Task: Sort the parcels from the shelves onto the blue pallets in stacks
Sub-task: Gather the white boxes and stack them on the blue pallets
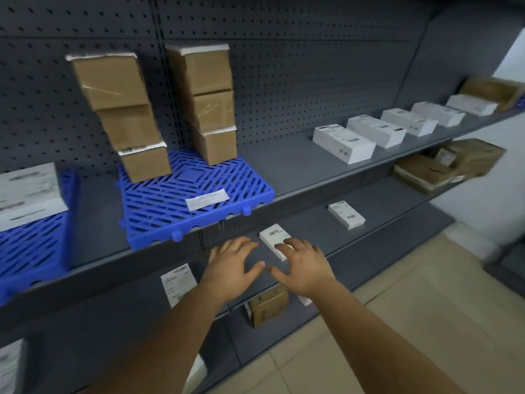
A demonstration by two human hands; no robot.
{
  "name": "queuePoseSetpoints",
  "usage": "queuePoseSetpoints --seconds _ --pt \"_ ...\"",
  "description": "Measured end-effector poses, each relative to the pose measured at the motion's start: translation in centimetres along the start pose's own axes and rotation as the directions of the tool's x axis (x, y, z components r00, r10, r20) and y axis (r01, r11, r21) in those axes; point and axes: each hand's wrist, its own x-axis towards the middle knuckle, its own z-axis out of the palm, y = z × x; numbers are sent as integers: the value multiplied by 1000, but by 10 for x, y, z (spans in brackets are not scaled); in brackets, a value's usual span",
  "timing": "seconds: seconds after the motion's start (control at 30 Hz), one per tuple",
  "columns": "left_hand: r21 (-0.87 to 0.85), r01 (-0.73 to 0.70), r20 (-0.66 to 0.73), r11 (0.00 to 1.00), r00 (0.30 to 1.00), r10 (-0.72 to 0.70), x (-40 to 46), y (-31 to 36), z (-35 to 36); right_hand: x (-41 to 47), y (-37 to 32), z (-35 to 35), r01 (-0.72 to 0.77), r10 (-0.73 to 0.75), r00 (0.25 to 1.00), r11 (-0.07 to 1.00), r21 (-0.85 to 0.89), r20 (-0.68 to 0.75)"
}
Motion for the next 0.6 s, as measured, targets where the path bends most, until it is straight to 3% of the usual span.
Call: queuePoseSetpoints --seconds 0.23,0.6 --pt "-23 5 49 1000 999 -3 51 38 36 7 70 1 -70 70 997 998 8 22" --pt "4 83 19 997 996 -83 126 151 106 29 228 -22 5 -4 1000 999 51 -16"
